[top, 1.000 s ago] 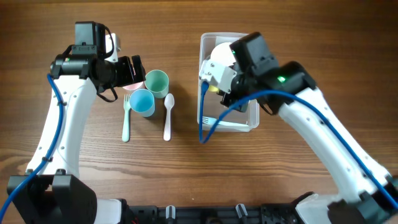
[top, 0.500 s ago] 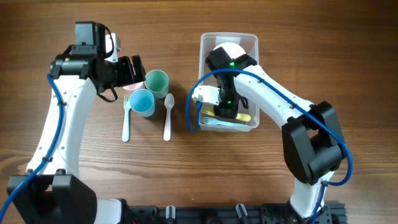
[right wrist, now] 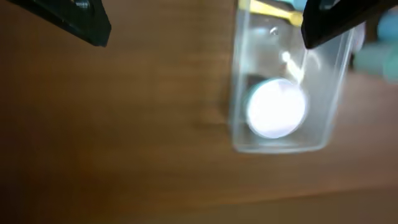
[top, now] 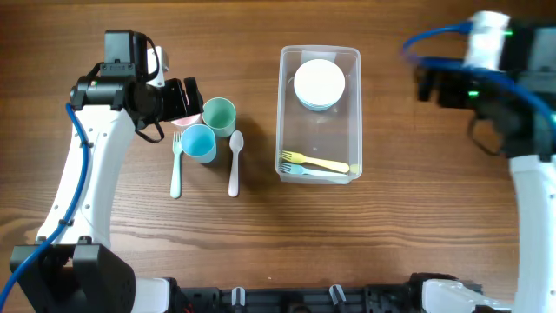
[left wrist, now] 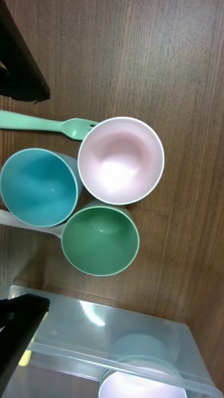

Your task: Pack container

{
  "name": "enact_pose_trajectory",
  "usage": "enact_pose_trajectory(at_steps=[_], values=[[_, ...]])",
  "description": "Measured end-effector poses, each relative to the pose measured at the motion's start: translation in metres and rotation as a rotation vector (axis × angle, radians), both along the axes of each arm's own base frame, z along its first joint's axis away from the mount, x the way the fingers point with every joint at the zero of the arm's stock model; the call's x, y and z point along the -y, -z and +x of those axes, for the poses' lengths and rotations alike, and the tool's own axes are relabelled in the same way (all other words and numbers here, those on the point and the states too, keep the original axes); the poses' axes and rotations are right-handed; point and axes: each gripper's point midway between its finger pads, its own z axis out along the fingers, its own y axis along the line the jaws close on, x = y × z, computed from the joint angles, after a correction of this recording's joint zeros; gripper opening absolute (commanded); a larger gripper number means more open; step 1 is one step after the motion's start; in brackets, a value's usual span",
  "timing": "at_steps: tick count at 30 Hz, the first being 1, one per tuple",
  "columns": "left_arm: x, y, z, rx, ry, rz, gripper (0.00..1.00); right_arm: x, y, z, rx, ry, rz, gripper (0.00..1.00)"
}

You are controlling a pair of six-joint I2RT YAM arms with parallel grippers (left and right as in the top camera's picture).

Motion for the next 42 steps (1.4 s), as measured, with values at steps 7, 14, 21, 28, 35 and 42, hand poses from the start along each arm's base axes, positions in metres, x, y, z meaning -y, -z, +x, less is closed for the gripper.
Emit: enact_pose_trajectory(at_steps=[7,14,21,28,35,42], values=[[0.014,0.005,-0.025,-0.116,-0.017,-0.098,1.00,0.050,0.042,-0.010,-0.166,0.249,0.131,1.00],[0.000,0.013,-0.046,-0.221,-0.130,-0.044,0.85,0.050,0.047,-0.008,-0.179,0.257,0.138,1.00],[-0.018,0.031,-0.049,-0.246,-0.222,0.037,0.91,0.050,0.047,-0.008,-0.179,0.257,0.138,1.00],[-0.019,0.124,-0.051,-0.440,-0.191,0.078,0.34,0.050,0.047,-0.008,-0.179,0.257,0.142,1.00],[-0.013,0.142,-0.041,-0.445,-0.184,0.042,0.30,0.049,0.047,-0.008,-0.179,0.258,0.142,1.00],[-0.001,0.140,-0.042,-0.439,-0.153,0.036,0.40,0.049,0.047,-0.008,-0.179,0.258,0.142,1.00]])
